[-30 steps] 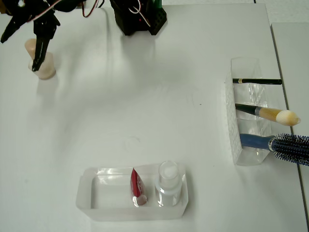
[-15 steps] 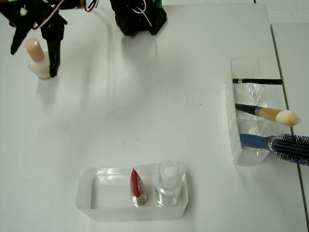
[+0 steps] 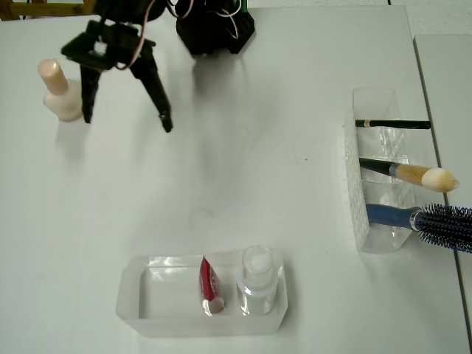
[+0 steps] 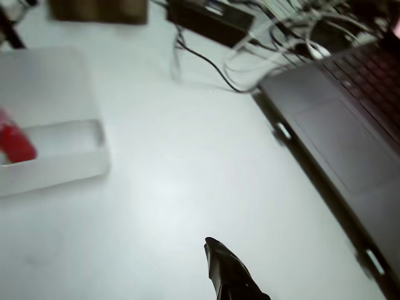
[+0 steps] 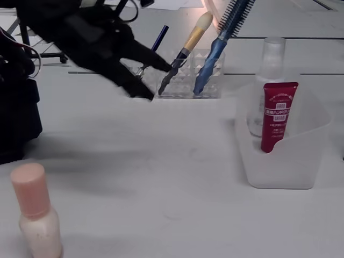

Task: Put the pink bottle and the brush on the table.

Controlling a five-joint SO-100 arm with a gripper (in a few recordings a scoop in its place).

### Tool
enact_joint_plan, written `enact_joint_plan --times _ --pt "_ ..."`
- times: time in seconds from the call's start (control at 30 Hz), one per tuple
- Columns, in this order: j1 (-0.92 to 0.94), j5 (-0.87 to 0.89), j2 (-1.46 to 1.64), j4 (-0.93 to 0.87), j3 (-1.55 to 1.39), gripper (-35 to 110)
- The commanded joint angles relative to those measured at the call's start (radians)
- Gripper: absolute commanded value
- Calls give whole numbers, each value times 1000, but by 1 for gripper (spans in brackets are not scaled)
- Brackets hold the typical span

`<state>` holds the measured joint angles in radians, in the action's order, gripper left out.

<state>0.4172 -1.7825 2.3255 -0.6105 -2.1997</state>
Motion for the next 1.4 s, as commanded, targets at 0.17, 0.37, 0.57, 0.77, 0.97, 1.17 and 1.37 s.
enact_joint_plan --times 0.17,0.37,0.57,0.77,0.97,1.17,1.37 --pt "-261 0 41 -8 38 54" --pt "-443 2 20 43 38 53" --pt "-577 2 -44 163 46 51" --pt "-704 3 -147 314 64 49" --pt "-824 11 -276 483 69 47" --pt "-930 23 -410 601 75 45" --pt "-992 32 -534 703 112 43"
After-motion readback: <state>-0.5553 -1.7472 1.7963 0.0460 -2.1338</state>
